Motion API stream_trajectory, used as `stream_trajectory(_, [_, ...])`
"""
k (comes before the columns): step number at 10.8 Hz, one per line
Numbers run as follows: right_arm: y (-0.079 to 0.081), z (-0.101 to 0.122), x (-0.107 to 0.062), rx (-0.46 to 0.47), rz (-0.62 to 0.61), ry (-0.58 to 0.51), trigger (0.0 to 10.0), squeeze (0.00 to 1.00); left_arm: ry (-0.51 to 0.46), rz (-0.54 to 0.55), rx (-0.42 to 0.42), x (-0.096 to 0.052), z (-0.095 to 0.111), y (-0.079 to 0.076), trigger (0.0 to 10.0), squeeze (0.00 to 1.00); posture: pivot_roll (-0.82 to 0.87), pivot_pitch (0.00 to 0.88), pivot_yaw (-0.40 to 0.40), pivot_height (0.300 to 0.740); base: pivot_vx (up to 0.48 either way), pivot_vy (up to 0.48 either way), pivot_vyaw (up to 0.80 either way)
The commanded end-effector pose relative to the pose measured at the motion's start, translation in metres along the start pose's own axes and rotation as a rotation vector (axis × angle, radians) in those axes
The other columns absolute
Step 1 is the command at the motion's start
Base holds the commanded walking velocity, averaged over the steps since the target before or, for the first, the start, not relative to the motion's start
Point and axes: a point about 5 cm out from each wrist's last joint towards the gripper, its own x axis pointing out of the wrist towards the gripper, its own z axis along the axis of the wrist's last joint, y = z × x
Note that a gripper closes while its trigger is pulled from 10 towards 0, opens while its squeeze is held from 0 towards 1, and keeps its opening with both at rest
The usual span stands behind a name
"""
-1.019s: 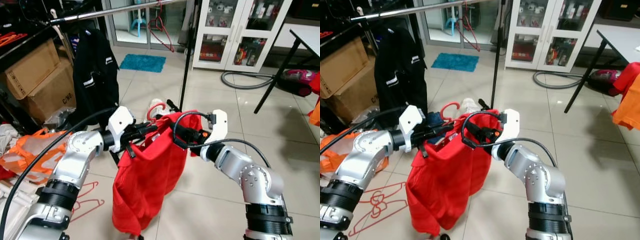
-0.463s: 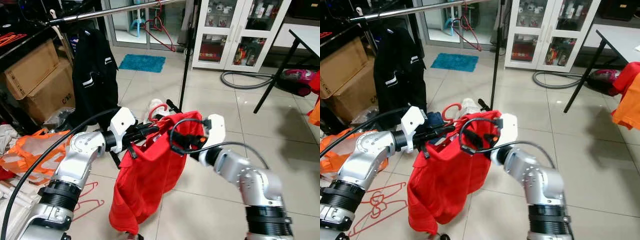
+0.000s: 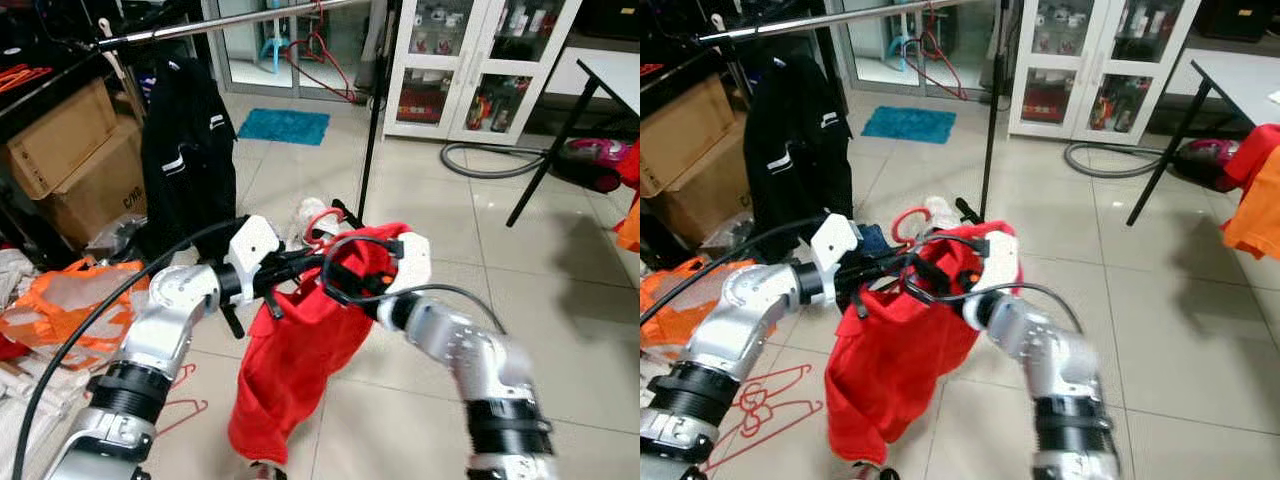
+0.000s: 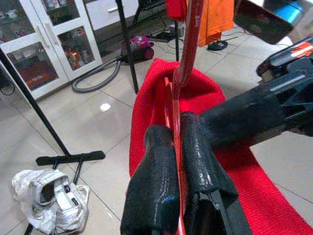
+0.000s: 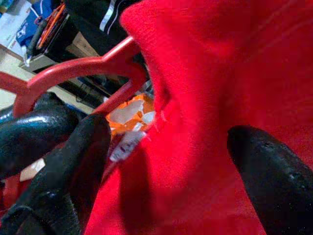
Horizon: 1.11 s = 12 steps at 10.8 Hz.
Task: Hang hanger
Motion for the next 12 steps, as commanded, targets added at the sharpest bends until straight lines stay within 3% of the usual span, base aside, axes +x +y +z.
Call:
stream_trajectory(1, [-0.001,0.006,0.000,0.008,-0.002,-0.029,0.0,0.00,-0.030,0.001,0.029,0.002,0.011,0.002,10.0,0.00,-0.04,0.000,0.021,0.740,0.000,0.000,0.00])
stream_trajectory(7, [-0.019,0.004,0.000,0.015,-0.074,-0.056,0.0,0.00,-0.020,0.013,0.025,0.002,0.008,0.003,10.0,0.00,-0.04,0.000,0.027,0.740,0.000,0.000,0.00])
stream_trajectory(12, [-0.018,0.013,-0.005,-0.033,-0.071,-0.098,0.0,0.00,0.005,0.020,0.024,0.001,0.003,0.003,10.0,0.00,-0.05,0.000,0.026,0.740,0.000,0.000,0.00])
